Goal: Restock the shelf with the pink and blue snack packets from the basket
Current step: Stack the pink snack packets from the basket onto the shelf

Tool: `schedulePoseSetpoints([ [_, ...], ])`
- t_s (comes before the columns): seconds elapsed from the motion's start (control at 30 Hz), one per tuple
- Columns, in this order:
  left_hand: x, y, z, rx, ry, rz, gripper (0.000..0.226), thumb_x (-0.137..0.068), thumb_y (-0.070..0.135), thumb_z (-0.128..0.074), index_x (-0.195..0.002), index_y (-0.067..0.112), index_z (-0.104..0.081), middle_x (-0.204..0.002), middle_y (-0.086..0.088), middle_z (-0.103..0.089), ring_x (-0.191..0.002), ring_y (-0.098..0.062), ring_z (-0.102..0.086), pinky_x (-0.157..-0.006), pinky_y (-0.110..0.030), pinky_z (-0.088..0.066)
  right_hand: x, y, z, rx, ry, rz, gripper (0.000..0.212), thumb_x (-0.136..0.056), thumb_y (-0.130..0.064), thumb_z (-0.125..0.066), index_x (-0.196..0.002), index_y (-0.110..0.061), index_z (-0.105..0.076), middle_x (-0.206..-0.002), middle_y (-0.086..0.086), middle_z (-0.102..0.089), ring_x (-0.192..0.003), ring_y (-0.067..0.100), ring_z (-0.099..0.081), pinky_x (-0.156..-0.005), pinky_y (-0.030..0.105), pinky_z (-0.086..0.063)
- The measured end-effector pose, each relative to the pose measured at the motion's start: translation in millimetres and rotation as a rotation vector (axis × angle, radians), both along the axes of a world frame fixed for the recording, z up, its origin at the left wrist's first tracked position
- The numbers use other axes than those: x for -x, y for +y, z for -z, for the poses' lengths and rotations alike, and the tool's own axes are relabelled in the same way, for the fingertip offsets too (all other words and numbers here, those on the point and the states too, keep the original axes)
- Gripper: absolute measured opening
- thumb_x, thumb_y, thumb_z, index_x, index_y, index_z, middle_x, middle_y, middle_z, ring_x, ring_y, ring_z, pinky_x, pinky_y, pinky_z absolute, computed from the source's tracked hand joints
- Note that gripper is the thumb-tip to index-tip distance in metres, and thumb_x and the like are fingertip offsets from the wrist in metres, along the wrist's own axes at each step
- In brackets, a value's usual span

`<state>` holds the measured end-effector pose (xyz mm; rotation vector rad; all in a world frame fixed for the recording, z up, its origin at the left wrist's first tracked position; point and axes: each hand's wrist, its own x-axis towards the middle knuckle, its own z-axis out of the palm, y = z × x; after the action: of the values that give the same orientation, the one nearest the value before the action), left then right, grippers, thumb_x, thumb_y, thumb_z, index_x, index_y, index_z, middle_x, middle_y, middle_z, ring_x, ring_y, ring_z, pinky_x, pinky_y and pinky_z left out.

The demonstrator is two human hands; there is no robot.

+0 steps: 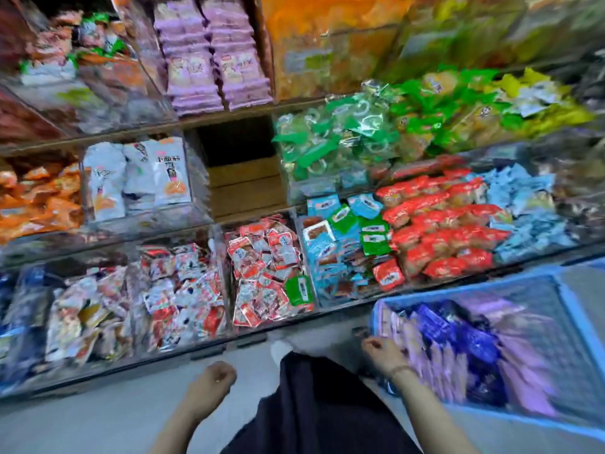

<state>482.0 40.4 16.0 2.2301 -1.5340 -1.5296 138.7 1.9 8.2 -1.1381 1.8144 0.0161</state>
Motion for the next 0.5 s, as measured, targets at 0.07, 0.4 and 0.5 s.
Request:
schedulePoseSetpoints([
  [0.07,5.6,20.0,8.9,-0.038,0.039,-0.056,0.021,-0.087,0.019,-0.057,-0.069,0.01,-0.055,-0.071,-0.004,-0.057,-0.066,-0.021,-0.057,-0.069,-0.033,-0.046,14.5,31.4,1.7,0.013,0.018,0.055,0.035,-0.096,-0.015,-0.047,-0.065,-0.031,-0.04,-0.093,0.002,-0.046,-0.09,0.008,-0.04,-0.077,0.021,-0.032],
  [0.4,62.7,104.2,24.1,-0.163,0.088,-0.287,0.014,-0.092,0.013,-0.054,-0.085,0.009,-0.065,-0.085,-0.008,-0.069,-0.072,-0.021,-0.065,-0.059,-0.029,-0.04,94.9,134.1,19.4,0.046,-0.073,0.39,0.018,-0.086,-0.002,-0.051,-0.07,-0.008,-0.054,-0.067,0.012,-0.048,-0.066,0.018,-0.04,-0.06,0.028,-0.031],
  [0.5,87.4,104.9,21.1,-0.156,0.104,-0.306,0.013,-0.093,0.013,-0.055,-0.088,0.007,-0.065,-0.086,-0.01,-0.069,-0.074,-0.023,-0.065,-0.062,-0.029,-0.041,123.0,138.9,28.0,0.045,-0.072,0.437,0.018,-0.086,-0.004,-0.053,-0.07,-0.011,-0.059,-0.071,0.011,-0.056,-0.069,0.02,-0.047,-0.064,0.028,-0.036],
])
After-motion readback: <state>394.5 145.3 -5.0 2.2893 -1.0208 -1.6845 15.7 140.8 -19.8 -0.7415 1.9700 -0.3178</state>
